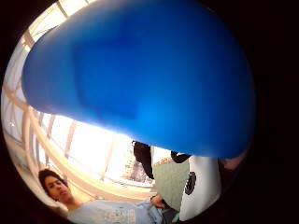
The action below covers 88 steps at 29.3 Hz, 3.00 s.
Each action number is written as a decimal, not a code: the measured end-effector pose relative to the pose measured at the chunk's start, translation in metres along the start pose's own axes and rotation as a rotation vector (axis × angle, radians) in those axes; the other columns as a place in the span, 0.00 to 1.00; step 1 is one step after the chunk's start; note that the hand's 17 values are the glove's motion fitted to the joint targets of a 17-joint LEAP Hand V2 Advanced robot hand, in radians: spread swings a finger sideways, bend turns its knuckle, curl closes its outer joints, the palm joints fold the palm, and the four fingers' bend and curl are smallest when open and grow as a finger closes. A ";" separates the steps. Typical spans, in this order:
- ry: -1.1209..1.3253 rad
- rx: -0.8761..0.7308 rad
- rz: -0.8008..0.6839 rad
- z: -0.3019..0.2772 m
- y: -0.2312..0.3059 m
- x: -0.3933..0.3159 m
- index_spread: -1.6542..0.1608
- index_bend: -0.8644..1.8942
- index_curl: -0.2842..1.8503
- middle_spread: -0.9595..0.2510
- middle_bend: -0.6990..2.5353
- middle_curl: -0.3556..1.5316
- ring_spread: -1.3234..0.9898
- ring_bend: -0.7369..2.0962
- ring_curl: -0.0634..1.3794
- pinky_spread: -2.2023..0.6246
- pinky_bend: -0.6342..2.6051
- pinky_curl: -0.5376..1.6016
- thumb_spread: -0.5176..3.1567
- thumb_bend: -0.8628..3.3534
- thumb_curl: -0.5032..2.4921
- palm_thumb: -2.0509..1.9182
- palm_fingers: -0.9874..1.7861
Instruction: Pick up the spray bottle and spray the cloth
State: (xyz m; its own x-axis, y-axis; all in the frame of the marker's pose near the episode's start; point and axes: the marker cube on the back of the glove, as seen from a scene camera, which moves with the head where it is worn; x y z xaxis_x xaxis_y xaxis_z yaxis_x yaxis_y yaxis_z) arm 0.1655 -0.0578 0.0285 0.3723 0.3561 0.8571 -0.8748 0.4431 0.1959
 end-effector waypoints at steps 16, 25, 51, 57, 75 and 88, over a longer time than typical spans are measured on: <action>0.148 -0.345 -0.132 0.008 -0.009 -0.074 0.74 0.36 0.23 0.70 0.34 0.40 0.56 0.45 0.29 0.85 0.32 0.40 0.35 0.22 0.33 0.76 0.70; 0.295 -0.823 -0.170 0.065 -0.015 -0.141 0.75 0.35 0.24 0.71 0.33 0.41 0.56 0.45 0.29 0.84 0.32 0.41 0.35 0.21 0.34 0.76 0.71; 0.462 -1.074 -0.061 0.171 0.020 -0.145 0.76 0.33 0.22 0.72 0.33 0.42 0.57 0.46 0.30 0.83 0.32 0.42 0.36 0.20 0.36 0.76 0.73; 0.464 -1.086 -0.054 0.169 0.021 -0.145 0.76 0.33 0.21 0.72 0.33 0.42 0.57 0.46 0.31 0.83 0.32 0.42 0.36 0.20 0.37 0.76 0.73; 0.451 -1.094 -0.061 0.169 0.023 -0.149 0.77 0.33 0.20 0.73 0.33 0.43 0.57 0.47 0.31 0.82 0.31 0.42 0.36 0.20 0.37 0.75 0.74; 0.407 -1.081 -0.119 0.177 0.032 -0.164 0.77 0.33 0.20 0.73 0.33 0.43 0.57 0.47 0.31 0.82 0.31 0.42 0.36 0.20 0.37 0.75 0.74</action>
State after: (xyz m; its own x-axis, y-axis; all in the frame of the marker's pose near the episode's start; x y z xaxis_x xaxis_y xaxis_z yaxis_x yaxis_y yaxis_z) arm 0.0221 -0.2473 -0.0213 0.6784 0.4164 0.6053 -0.1802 0.8930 -0.4123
